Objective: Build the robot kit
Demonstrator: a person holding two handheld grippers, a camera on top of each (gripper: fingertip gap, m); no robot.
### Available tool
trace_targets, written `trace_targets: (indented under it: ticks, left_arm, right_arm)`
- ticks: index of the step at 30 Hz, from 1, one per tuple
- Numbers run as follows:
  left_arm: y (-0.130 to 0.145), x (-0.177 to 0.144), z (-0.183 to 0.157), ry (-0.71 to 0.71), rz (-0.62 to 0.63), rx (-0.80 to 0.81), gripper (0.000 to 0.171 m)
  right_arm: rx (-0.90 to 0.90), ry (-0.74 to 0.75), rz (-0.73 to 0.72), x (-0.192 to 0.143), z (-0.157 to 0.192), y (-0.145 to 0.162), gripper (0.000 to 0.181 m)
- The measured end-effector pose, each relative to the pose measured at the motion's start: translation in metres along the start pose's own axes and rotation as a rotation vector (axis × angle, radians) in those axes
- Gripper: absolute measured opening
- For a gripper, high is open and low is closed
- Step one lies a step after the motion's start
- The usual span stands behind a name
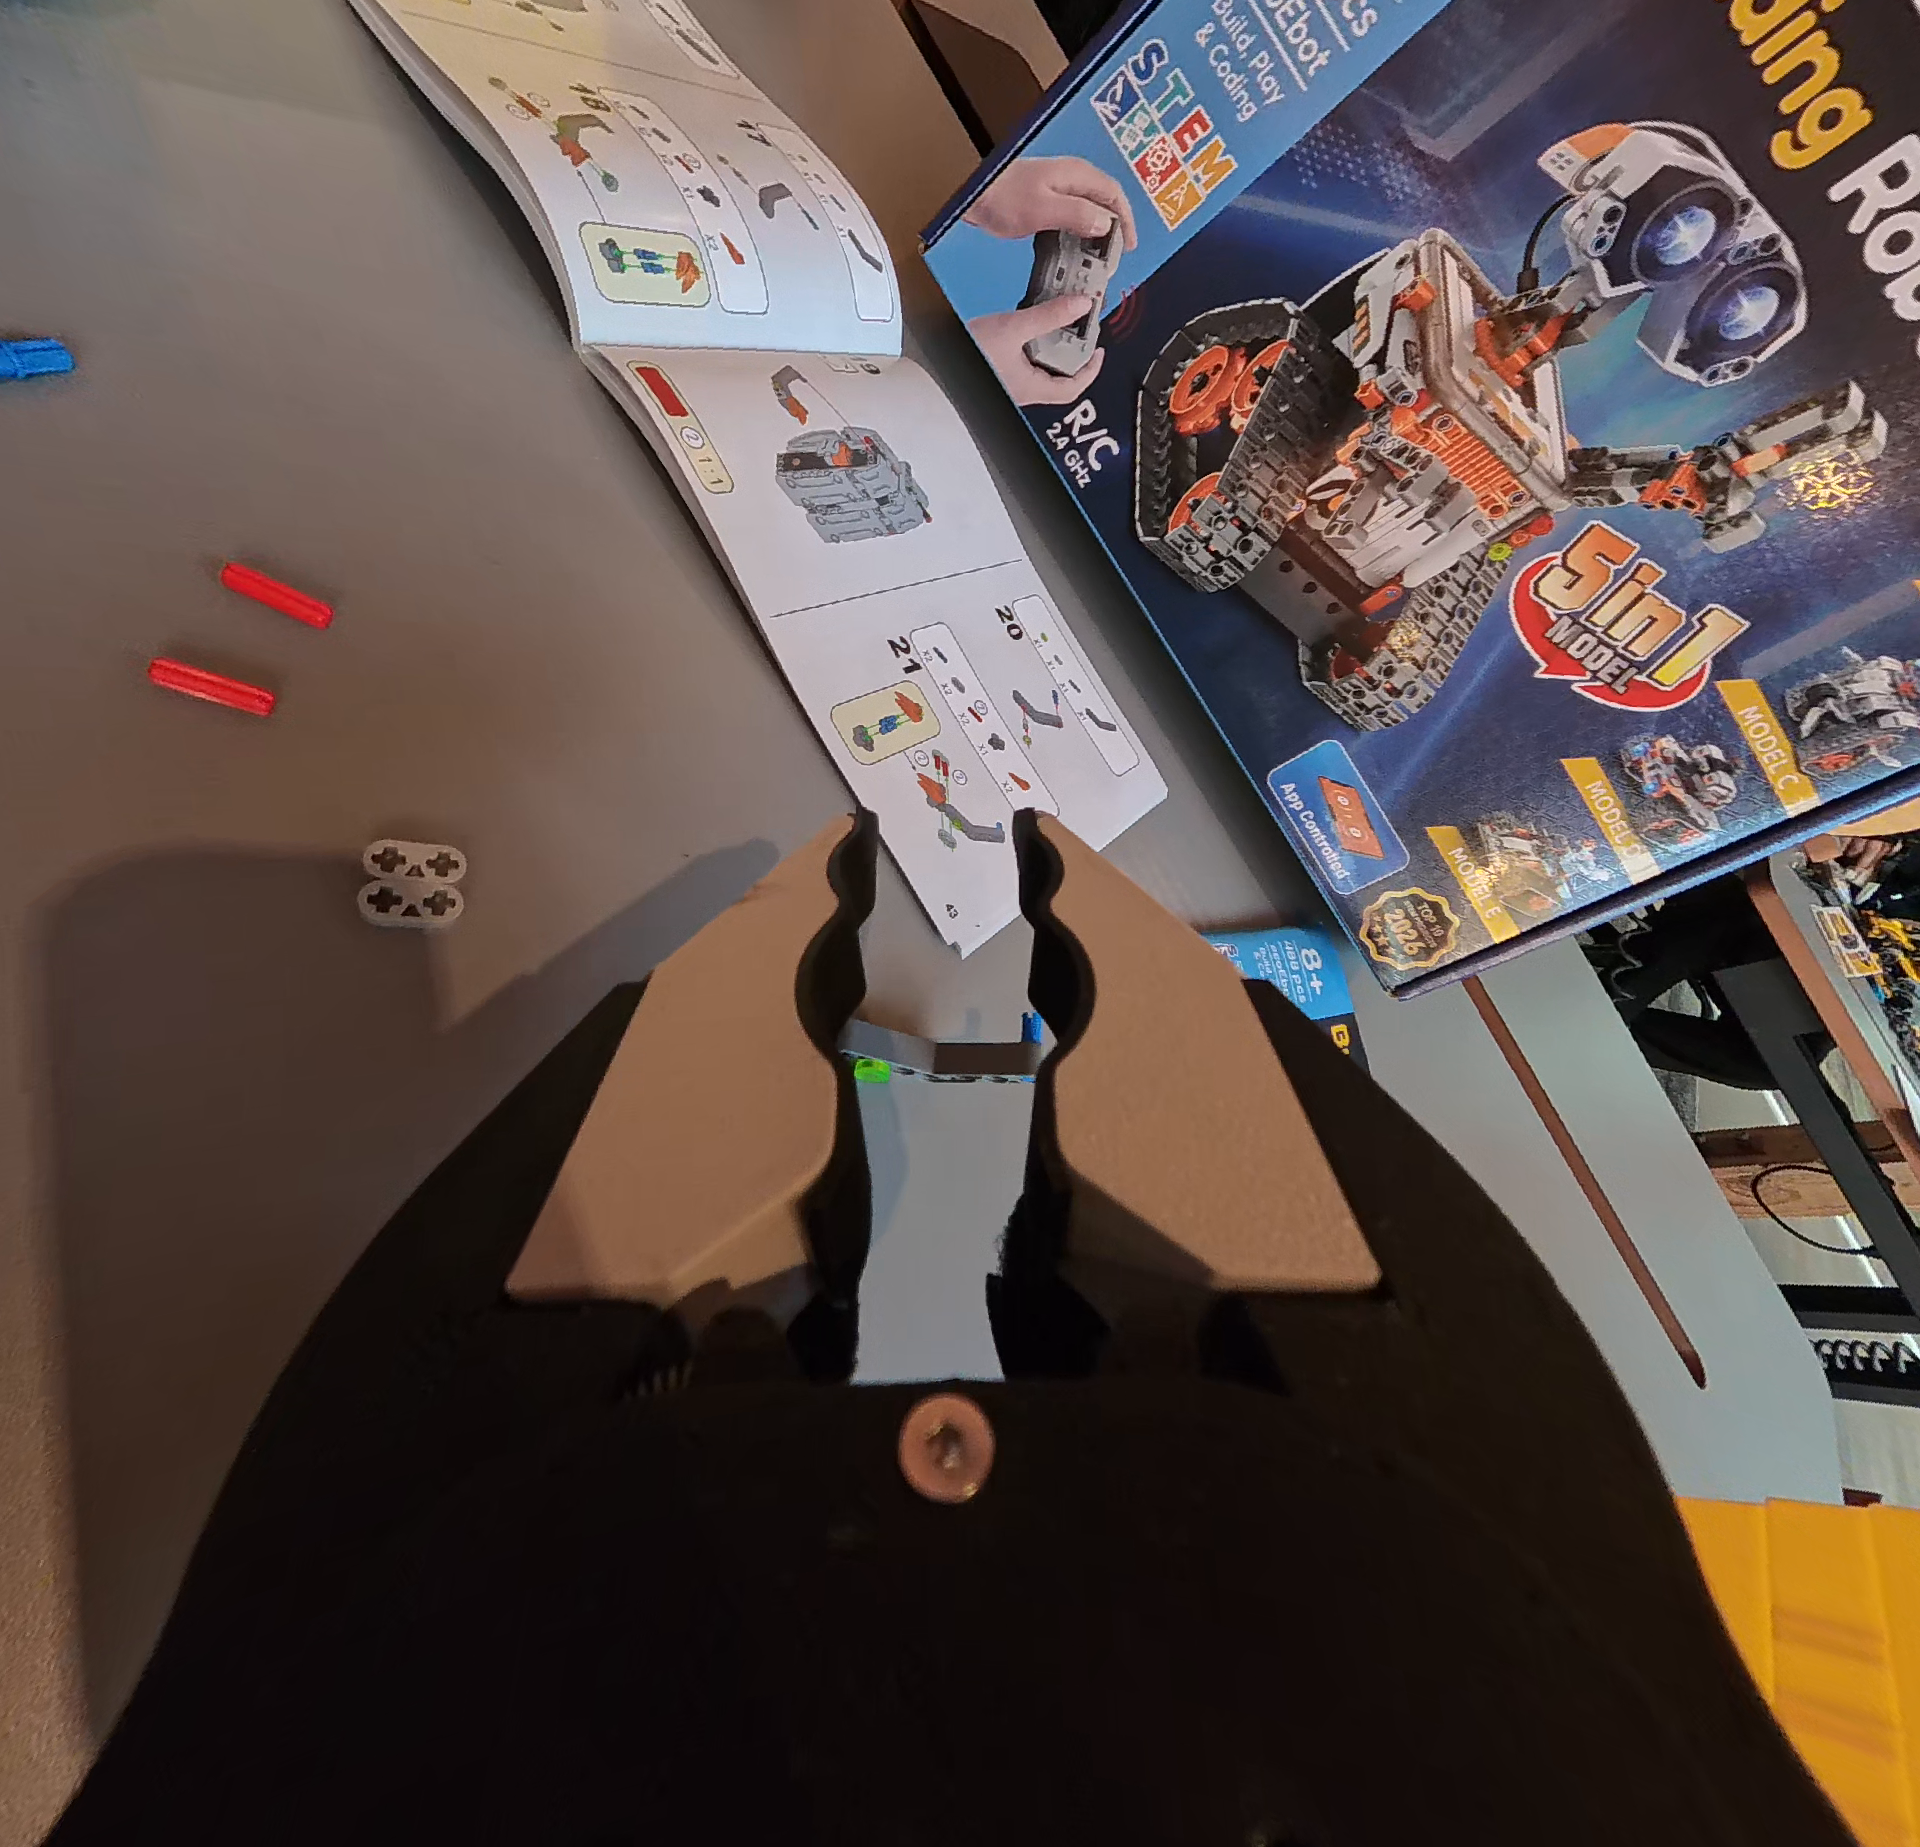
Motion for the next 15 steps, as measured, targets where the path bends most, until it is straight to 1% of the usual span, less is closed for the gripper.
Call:
trace_targets:
  ticks: [3,5,7,8,10,11,13,15]
  left_arm:
    - [-0.026,-0.004,-0.001,-0.039,-0.074,0.043,0.061]
    - [-0.043,-0.003,-0.004,-0.042,-0.118,0.075,0.060]
    - [-0.054,0.001,-0.007,-0.040,-0.120,0.098,0.062]
    - [-0.056,0.004,-0.006,-0.057,-0.102,0.106,0.060]
    - [-0.054,0.008,-0.004,-0.102,-0.057,0.120,0.061]
    - [-0.052,0.011,-0.005,-0.096,-0.032,0.123,0.063]
    - [-0.045,0.016,-0.006,-0.065,0.016,0.112,0.058]
    - [-0.044,0.017,-0.002,-0.057,0.023,0.082,0.057]
  right_arm:
    - [-0.001,-0.001,0.002,0.000,0.000,0.000,0.026]
    - [-0.001,-0.003,0.003,0.001,0.000,0.001,0.026]
    - [-0.002,-0.004,0.007,0.001,0.000,0.001,0.026]
    - [-0.003,-0.005,0.007,0.001,0.000,0.002,0.026]
    - [-0.003,-0.008,0.008,0.002,0.001,0.002,0.026]
    - [-0.004,-0.009,0.008,0.002,0.001,0.002,0.026]
    - [-0.006,-0.011,0.009,0.002,0.001,0.002,0.026]
    - [-0.008,-0.014,0.008,0.002,0.002,0.002,0.026]
Point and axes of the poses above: each gripper's, where its closed fingertips meet, x out along the fingers, y out of its underside, z = x × y across the jaws, the point moved 7 cm from there along -x, back along the fingers, and after that the axes turned 13 degrees about x, right-handed, at the moved point
